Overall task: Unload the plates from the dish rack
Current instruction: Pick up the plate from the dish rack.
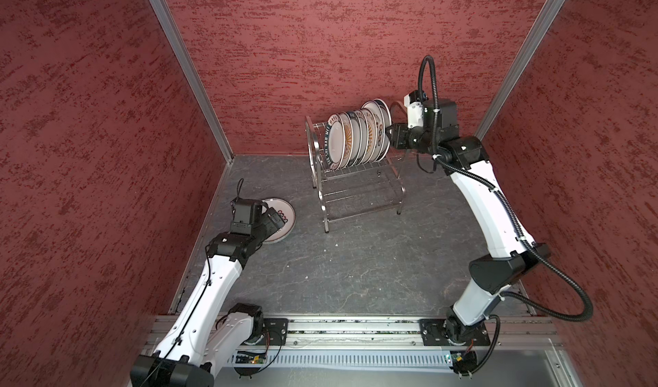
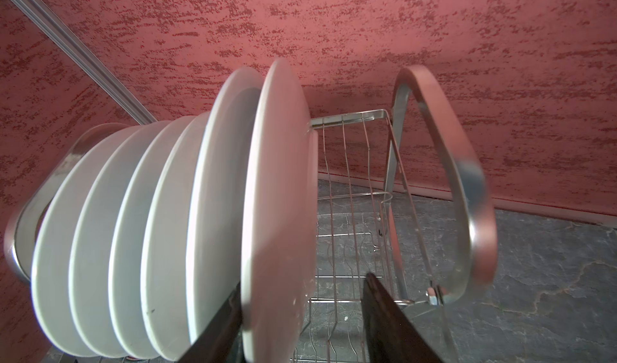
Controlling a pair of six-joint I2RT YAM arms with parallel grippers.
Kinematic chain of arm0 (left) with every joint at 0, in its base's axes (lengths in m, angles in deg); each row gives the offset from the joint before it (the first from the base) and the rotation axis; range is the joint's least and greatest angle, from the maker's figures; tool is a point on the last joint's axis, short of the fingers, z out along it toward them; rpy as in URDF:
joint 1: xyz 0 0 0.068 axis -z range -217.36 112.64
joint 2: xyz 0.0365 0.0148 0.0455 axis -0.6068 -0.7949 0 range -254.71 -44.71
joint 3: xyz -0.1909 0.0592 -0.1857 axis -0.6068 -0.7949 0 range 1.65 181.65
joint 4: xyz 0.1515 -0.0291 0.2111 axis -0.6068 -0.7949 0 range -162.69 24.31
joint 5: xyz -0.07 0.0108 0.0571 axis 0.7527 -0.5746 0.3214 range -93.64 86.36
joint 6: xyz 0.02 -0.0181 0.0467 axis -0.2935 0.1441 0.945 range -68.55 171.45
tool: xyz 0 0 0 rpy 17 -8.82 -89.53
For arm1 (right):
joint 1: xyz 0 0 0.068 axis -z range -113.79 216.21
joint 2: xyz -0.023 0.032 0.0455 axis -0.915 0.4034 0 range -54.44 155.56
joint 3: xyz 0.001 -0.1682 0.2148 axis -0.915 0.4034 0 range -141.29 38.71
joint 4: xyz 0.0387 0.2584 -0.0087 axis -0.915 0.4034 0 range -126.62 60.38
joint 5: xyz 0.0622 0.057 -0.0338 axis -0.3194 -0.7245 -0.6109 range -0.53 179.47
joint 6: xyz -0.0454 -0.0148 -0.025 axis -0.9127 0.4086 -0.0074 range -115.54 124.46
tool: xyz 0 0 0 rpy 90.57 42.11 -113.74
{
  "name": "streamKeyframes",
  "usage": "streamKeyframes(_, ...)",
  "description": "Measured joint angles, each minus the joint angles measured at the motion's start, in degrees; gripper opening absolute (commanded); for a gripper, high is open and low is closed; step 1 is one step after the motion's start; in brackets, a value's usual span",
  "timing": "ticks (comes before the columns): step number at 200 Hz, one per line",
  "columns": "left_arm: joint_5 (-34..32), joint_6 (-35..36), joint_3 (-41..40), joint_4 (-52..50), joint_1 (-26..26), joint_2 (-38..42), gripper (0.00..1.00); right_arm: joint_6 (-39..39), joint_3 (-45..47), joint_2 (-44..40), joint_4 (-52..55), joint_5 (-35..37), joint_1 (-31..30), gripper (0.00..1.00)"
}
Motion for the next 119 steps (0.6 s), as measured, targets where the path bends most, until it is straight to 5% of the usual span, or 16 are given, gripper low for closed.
streamKeyframes(119,-1.4,2.3,-0.1,-0.5,0.3,0.7,0.99,0.5,-2.3,3.7,2.9,0.2,-0.5,0.47)
